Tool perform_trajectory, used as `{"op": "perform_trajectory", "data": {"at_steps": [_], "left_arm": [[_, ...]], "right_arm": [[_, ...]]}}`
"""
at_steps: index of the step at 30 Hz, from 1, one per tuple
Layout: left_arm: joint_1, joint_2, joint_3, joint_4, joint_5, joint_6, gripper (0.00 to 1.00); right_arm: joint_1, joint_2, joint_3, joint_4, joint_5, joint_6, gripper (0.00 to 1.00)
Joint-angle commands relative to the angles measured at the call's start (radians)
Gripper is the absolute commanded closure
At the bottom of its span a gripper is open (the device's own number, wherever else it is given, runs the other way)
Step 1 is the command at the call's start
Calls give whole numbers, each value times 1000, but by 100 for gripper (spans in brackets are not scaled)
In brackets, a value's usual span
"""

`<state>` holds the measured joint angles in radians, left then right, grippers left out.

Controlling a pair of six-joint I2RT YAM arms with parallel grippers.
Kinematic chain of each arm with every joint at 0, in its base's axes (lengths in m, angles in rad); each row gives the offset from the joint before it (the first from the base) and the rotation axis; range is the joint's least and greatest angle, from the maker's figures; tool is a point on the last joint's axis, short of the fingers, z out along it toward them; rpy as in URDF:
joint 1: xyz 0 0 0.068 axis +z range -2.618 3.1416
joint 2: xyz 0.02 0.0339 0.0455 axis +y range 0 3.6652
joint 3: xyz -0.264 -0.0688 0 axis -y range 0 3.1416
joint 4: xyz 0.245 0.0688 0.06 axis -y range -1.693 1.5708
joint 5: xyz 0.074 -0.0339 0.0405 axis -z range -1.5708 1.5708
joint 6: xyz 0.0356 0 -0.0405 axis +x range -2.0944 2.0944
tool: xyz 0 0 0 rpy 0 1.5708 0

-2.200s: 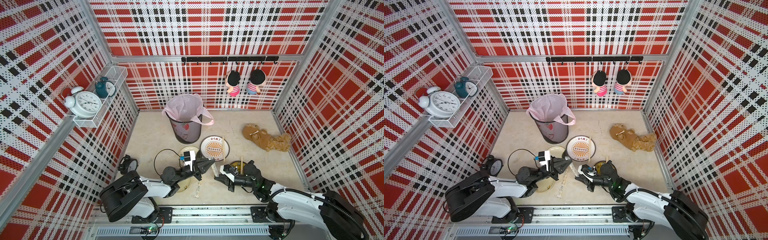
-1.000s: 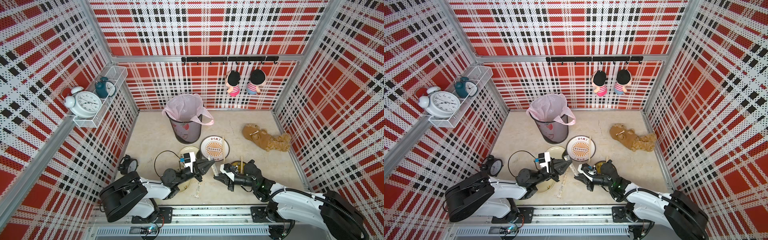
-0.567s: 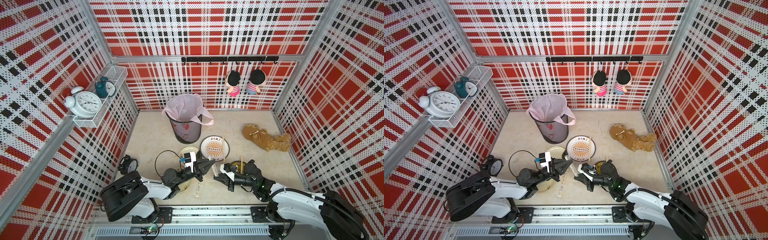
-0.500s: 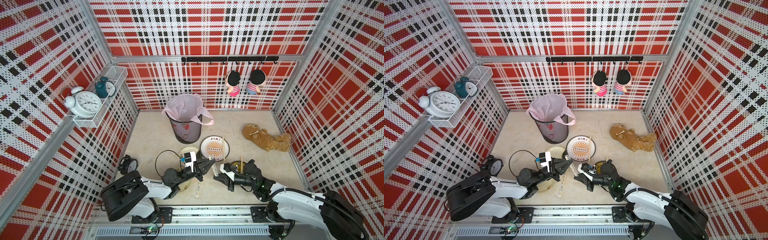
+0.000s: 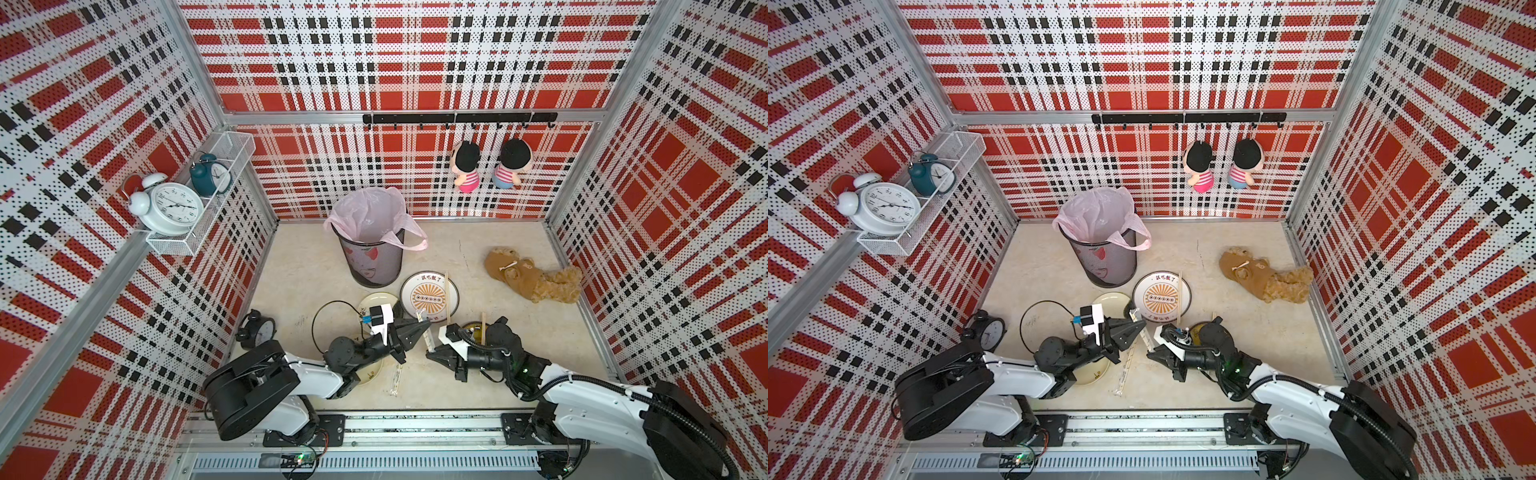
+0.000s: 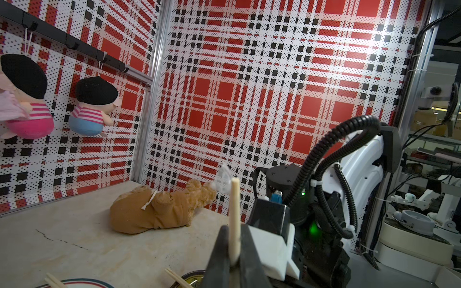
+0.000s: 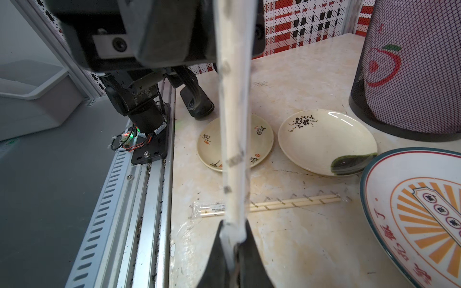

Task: Remove the packaging of disposable chopsticks
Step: Remove the packet bag from the disposable chopsticks.

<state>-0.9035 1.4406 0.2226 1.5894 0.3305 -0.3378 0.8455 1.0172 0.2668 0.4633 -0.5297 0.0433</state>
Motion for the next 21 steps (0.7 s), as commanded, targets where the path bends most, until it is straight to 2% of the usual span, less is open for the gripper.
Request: {"op": "perform_trajectory", "data": {"at_steps": [1,13,21], "left_arm": [[-6,101,-87,-107,68,34,100],[-11,121,-101,-96,60,39,91],[-12,135,-98,-98,67,36,90]], "right_arm": [[3,-58,155,479,-88,-17,100],[3,-78,169,451,-66,-29,100],[3,-78,154,458,-47,-25,100]]}}
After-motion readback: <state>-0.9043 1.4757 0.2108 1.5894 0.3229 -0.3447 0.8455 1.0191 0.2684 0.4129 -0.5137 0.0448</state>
